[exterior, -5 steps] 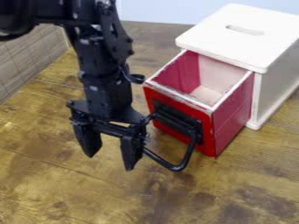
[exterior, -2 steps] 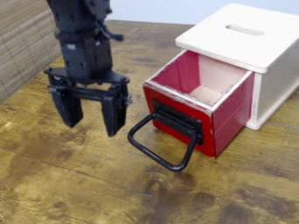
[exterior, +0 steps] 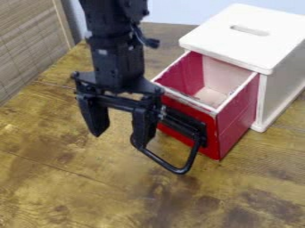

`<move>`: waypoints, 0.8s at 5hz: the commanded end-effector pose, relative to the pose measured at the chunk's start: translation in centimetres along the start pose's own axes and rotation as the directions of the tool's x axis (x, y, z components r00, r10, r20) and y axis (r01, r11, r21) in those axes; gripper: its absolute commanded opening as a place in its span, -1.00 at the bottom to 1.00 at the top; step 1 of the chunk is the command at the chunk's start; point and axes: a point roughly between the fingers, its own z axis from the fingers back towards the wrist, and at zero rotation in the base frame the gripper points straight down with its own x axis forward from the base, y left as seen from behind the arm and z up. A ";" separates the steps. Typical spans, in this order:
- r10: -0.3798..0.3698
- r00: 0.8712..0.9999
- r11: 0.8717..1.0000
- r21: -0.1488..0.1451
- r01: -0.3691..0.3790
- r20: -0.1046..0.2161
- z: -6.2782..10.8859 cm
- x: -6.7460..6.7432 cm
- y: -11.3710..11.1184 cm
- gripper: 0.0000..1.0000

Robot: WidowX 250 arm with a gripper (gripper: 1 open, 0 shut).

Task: Open the drawer

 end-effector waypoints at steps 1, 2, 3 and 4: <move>-0.011 0.996 1.000 0.005 0.011 0.084 2.8 -1.2 1.9 1.00; -0.011 0.994 1.000 -0.005 0.012 0.105 2.2 -1.7 4.8 1.00; 0.025 0.995 1.000 -0.002 -0.025 0.093 1.9 -0.4 3.2 1.00; 0.019 0.997 1.000 0.001 -0.019 0.081 1.9 0.5 1.0 1.00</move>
